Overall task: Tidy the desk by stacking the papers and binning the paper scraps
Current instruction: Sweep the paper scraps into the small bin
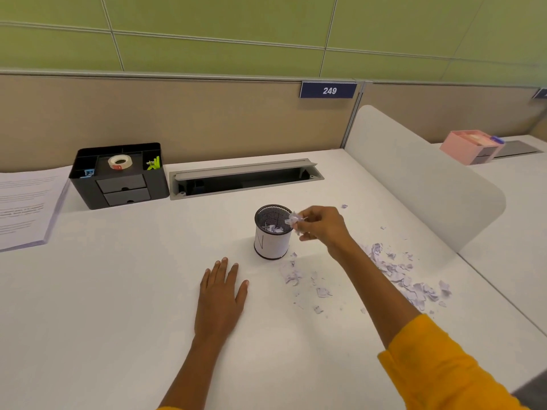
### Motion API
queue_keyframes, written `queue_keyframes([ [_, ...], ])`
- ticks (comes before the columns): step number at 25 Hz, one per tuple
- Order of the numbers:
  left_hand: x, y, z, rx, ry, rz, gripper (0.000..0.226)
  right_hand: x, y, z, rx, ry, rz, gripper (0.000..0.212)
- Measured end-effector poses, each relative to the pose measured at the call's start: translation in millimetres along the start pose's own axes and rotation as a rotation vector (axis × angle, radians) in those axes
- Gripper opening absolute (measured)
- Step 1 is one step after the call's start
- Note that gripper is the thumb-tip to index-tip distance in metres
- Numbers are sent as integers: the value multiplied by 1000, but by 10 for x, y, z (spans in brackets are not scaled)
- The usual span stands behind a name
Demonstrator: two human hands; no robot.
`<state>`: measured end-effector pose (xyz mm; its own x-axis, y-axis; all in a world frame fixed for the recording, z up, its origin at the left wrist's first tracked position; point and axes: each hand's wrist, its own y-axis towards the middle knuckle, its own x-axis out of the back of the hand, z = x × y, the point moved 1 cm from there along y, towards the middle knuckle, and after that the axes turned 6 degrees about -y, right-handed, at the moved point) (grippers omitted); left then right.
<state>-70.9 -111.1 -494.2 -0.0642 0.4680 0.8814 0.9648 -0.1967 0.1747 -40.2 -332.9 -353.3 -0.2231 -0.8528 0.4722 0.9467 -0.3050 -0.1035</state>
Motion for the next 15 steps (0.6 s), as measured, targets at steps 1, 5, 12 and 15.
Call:
queue_keyframes([
  [1, 5, -4, -9, 0, -3, 2, 71, -50, 45, 49, -2, -38, -11, 21],
  [5, 43, 1, -24, 15, -7, -3, 73, -188, 192, 158, -1, -140, -7, 28],
  [12, 16, 23, 6, 21, 5, 15, 74, -151, 230, -17, -11, -14, -212, 16],
  [15, 9, 17, 11, 25, 7, 14, 74, -165, 195, -264, -40, -88, -256, 15],
])
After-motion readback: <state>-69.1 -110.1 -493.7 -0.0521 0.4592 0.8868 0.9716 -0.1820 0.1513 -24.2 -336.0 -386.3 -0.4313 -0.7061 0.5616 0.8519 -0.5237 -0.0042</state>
